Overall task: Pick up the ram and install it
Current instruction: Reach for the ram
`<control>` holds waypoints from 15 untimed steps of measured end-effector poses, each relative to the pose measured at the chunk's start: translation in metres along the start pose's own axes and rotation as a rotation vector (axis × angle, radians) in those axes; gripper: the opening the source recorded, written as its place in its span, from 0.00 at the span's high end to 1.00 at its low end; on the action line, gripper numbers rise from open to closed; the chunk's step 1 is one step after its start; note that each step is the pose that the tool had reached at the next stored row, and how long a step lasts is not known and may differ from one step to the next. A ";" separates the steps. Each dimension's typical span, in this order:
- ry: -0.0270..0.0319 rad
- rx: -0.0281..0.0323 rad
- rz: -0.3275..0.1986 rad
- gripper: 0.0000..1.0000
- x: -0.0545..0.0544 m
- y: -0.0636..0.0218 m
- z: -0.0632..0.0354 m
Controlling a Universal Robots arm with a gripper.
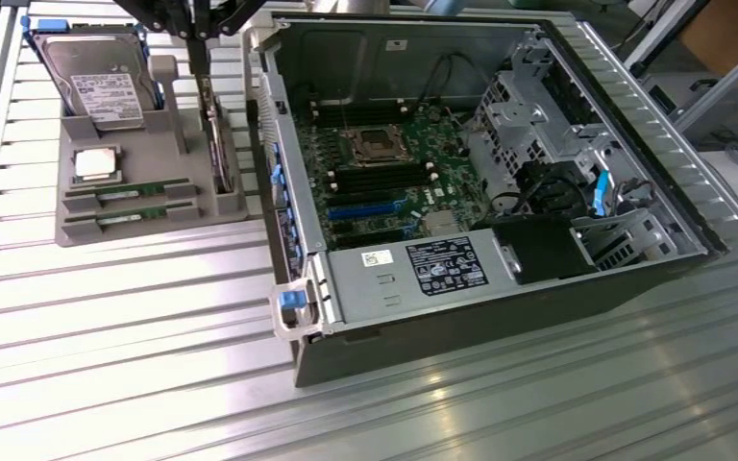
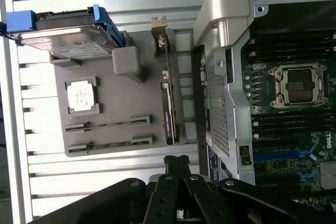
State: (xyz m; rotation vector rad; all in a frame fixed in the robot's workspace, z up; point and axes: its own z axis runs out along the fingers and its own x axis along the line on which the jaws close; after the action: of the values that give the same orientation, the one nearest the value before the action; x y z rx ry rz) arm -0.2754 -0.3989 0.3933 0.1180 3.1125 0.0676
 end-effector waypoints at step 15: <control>0.0000 0.0000 0.000 0.90 0.015 -0.0011 -0.0004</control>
State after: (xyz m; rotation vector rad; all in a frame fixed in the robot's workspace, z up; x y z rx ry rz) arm -0.2908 -0.3989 0.3932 0.1181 3.1124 0.0676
